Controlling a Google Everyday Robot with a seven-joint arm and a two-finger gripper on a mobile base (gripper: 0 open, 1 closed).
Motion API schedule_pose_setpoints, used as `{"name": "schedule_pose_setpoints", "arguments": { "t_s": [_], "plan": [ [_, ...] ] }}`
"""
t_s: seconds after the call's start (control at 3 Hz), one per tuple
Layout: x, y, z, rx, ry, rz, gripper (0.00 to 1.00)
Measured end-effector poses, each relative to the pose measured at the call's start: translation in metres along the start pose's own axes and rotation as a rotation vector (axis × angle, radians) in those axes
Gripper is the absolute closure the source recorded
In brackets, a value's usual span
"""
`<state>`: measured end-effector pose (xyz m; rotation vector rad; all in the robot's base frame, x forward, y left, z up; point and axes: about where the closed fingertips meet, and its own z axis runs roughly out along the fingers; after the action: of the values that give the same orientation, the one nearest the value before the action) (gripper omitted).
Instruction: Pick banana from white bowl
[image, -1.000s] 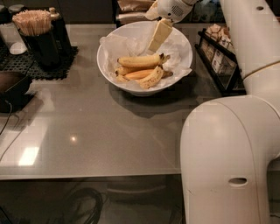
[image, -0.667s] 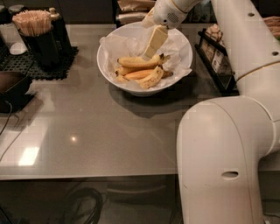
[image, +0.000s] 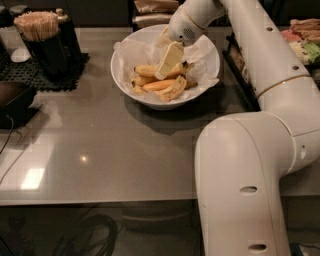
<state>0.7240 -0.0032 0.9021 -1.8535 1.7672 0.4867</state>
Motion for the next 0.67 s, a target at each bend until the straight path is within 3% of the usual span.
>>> {"name": "schedule_pose_setpoints", "arguments": {
  "t_s": [0.33,0.67],
  "plan": [
    [0.0039,-0.0017,0.0140,-0.023,-0.005,0.019,0.18],
    [0.0093,-0.0027,0.0239,-0.041,-0.005,0.038,0.26]
  ]
}}
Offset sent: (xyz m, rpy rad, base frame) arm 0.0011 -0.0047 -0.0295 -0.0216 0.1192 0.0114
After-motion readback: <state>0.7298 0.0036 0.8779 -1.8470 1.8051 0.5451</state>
